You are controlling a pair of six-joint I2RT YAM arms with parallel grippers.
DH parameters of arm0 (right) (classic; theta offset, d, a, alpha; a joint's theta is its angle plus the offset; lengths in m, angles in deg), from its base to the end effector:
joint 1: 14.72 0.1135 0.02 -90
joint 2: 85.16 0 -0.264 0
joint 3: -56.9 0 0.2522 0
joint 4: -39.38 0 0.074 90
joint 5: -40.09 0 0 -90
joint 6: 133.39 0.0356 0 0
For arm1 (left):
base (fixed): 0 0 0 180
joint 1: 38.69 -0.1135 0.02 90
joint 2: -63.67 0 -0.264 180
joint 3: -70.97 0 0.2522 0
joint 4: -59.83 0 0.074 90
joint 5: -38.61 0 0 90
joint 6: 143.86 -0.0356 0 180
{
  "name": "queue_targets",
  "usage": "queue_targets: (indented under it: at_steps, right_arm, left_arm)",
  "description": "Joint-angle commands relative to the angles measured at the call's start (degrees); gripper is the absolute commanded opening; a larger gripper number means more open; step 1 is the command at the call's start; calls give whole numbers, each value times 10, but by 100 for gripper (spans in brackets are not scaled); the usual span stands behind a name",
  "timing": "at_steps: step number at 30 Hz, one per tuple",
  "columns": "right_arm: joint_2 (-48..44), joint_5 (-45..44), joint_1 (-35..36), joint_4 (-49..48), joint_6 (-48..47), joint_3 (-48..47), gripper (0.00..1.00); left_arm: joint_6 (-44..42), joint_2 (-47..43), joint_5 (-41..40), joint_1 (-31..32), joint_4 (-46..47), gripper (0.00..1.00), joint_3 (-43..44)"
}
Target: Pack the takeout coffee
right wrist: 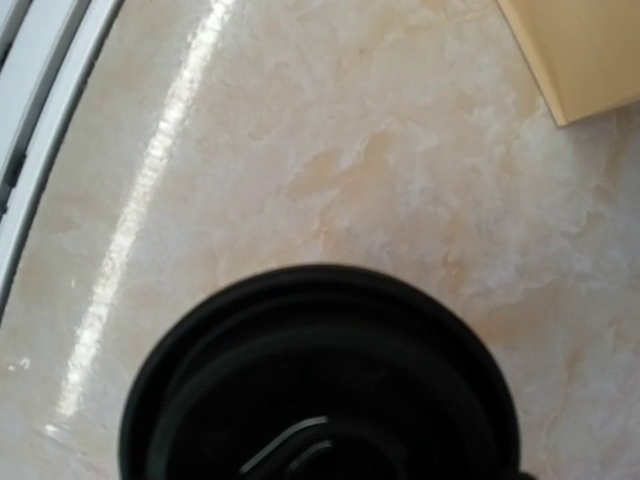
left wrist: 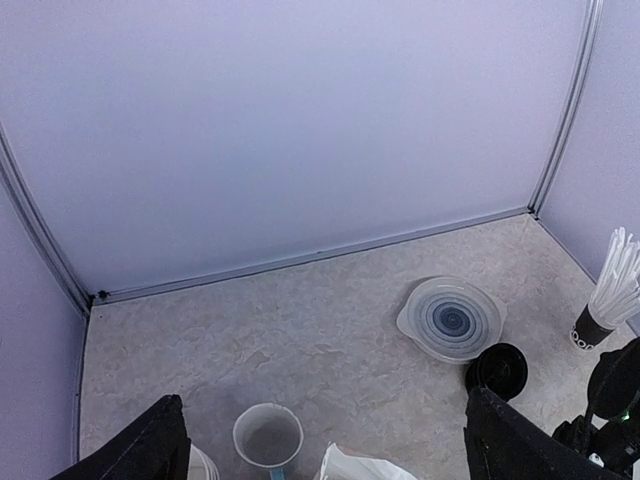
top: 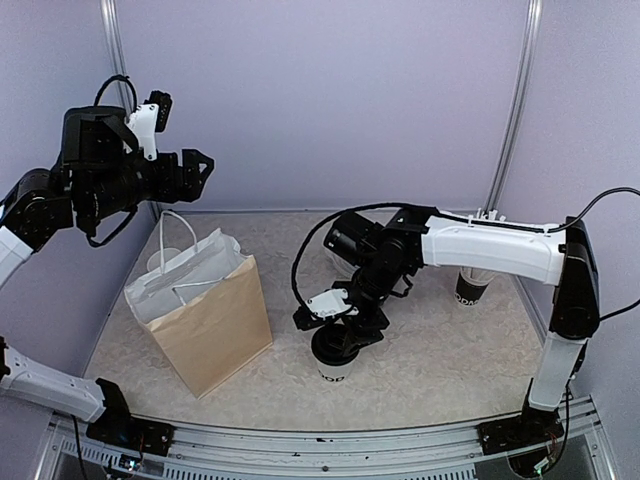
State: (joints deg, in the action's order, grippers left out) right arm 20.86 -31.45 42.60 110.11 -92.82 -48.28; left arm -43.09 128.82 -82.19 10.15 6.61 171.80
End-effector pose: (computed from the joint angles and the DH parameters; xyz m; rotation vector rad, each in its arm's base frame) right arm 0.1952 0.3252 0.2613 -2.2946 1.6136 0.4859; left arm 0.1543 -0.1488 0.4686 0.2440 1.8223 -0.2256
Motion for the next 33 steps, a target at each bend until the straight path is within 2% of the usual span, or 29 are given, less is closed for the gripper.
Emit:
queue_targets:
  at_steps: [1,12,18,20,23,27,31,33]
  right_arm:
    - [20,-25,16,20,1,-5,71]
    - [31,-32,24,29,4,-12,83]
    - [41,-39,26,32,11,-23,74]
    - [44,-39,26,44,16,-32,66]
    - [29,-37,26,51,23,-38,63]
    - [-17,-28,18,52,27,-31,62]
    - [-53,-3,-7,53,35,-34,61]
    - [-64,8,-25,53,37,-39,61]
  left_arm:
    - [21,-1,19,-23,-25,93,-4]
    - [31,-7,40,-41,-43,92,-20]
    - [34,-9,42,-41,-51,92,-29]
    - [38,-7,46,-44,-67,92,-28]
    - [52,-5,70,-59,-109,88,-24]
    - [72,-24,139,-86,-160,84,-38]
    - [103,-65,243,-88,-193,81,-56]
    - [120,-90,263,-88,-201,80,-69]
